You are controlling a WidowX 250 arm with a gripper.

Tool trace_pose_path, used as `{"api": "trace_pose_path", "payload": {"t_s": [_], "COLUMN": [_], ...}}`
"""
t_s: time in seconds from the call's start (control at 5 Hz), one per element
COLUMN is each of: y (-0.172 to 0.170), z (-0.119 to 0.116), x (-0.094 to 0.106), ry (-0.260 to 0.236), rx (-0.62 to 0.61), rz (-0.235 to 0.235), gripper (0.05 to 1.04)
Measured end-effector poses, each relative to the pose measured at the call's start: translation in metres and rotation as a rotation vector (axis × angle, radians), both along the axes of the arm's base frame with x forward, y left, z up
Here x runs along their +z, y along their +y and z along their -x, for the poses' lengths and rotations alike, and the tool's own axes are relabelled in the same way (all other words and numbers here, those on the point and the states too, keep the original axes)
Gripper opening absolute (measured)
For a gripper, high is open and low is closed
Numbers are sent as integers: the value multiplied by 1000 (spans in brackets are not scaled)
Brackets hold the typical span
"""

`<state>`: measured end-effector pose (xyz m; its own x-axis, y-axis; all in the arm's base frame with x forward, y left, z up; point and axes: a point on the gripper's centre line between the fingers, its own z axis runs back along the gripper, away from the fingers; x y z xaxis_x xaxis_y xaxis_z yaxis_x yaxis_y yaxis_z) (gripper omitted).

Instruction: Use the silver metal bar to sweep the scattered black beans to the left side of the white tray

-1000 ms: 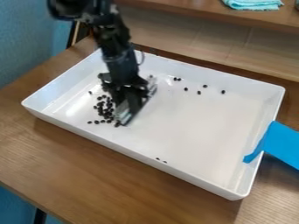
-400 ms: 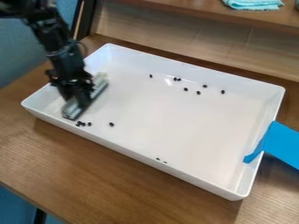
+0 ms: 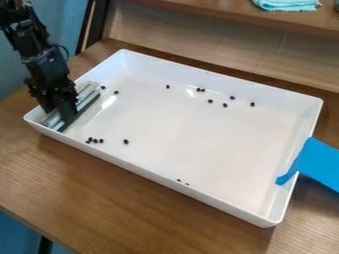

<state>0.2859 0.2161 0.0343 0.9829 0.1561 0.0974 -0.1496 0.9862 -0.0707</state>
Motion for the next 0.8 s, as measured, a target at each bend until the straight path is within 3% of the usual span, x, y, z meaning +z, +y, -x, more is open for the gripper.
{"api": "trace_pose_path", "payload": {"t_s": [0.4,0.6,0.8], "y": [-5,-12,-50], "z": [4,4,-2], "x": [7,41,81], "ry": [-16,-83,-156], "rx": [-42,-53,-97], "rz": [91,90,111], "gripper": [383,383,383]}}
